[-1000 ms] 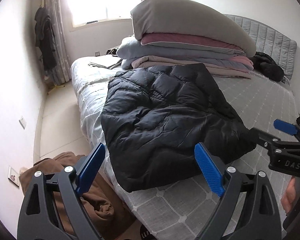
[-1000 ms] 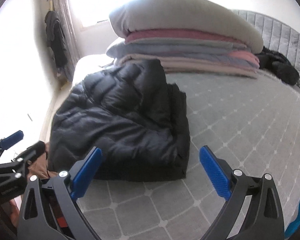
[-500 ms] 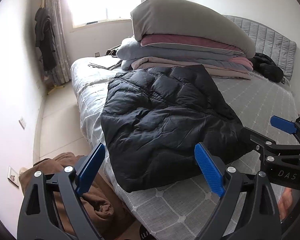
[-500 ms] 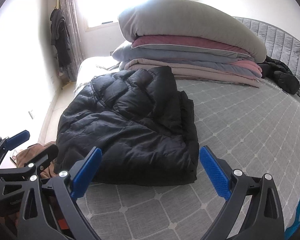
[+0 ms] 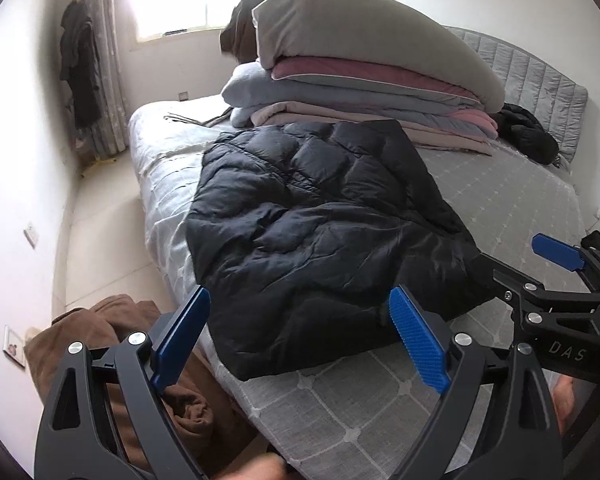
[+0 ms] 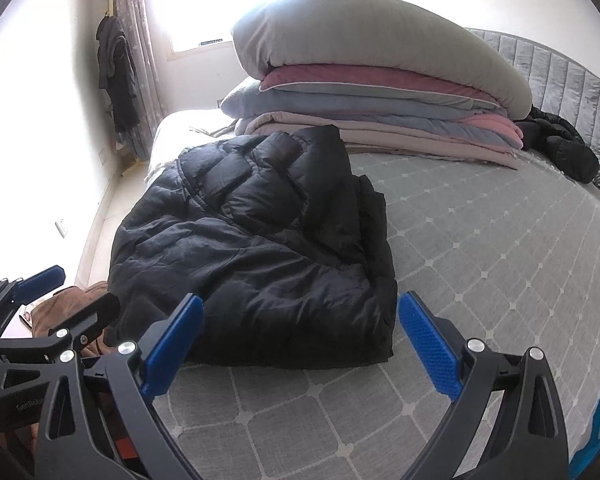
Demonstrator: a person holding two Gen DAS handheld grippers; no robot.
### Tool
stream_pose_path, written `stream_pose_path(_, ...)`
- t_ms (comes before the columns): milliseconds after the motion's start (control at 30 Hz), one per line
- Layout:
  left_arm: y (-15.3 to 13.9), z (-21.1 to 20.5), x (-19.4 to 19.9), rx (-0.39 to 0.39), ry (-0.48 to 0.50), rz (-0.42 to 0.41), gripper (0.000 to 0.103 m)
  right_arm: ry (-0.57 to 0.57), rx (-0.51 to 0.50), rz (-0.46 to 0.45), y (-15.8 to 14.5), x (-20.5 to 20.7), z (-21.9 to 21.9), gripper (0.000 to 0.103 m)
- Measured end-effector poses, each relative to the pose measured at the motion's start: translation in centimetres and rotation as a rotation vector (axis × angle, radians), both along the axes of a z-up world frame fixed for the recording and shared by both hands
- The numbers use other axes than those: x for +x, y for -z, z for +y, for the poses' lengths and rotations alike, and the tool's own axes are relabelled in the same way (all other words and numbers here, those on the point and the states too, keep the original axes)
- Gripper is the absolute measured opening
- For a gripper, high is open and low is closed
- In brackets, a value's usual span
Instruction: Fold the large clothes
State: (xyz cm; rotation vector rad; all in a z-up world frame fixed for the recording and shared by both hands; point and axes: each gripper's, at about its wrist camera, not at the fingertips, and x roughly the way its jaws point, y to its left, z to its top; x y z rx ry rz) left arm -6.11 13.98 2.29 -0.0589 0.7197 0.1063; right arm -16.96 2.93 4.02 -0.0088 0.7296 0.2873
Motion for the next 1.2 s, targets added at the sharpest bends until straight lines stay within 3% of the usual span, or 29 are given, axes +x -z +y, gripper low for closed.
stream_pose_path(167,-0.1,-0.4,0.1,0.042,-0.002,-0.02,0.089,-0.002,0.01,0.007,0.1,-0.2,-0.4,0.095)
stream_pose_path(300,-0.3,-0.8,0.4,0.075,-0.029,-0.032,0.095,-0.001,0.016,0.007,0.0,-0.5,-0.8,0.095)
stream_pose_path(600,0.2,-0.3,1.0,-0.004,-0.04,0.001,0.096,0.005,0.024,0.029,0.4,-0.9,-1.9,0.095)
stream_pose_path(1200,0.7,-0.6,1.6,0.019,-0.083,0.037,0.096,0.008,0.041,0.055,0.8,-1.1,-2.8,0.095)
